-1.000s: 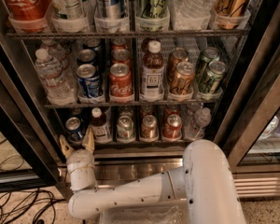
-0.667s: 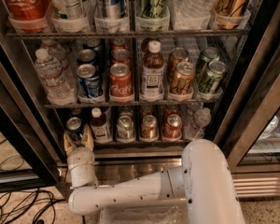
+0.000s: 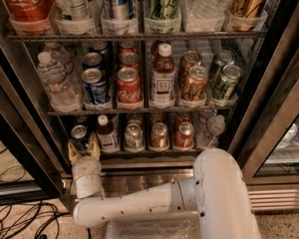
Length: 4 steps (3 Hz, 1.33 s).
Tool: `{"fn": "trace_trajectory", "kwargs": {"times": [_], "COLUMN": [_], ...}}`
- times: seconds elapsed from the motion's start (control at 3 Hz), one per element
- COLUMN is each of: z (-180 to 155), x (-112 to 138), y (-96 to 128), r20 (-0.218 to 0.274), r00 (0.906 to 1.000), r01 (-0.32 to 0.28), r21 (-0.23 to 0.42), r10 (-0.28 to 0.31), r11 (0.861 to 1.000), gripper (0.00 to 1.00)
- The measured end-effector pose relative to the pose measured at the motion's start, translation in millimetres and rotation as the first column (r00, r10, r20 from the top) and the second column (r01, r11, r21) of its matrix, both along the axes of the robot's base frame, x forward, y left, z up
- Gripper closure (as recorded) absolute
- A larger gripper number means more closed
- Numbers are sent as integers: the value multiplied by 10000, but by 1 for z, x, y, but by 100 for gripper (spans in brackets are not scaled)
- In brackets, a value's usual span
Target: Pick pepsi can from bottom shelf of fridge
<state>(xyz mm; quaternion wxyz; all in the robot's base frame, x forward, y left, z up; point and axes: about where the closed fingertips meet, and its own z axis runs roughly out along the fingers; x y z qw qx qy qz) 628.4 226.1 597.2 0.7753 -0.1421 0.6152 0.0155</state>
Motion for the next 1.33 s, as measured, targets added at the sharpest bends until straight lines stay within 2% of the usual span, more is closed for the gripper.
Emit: {"fn": "trace_trajectory", "kwargs": {"times": [0.33,0.67,1.33], "z": [-1,-1,-1], "x": [2,2,2], "y": [3,3,3], "r20": [-77,-77,-76], "r00": [9999,9999,9999], "r01": [-112,-112,-112], "r21": [-2,-2,-2], "r10": [112,112,112], "r11": [9999,9999,9999], "gripper": [35,54,99]}}
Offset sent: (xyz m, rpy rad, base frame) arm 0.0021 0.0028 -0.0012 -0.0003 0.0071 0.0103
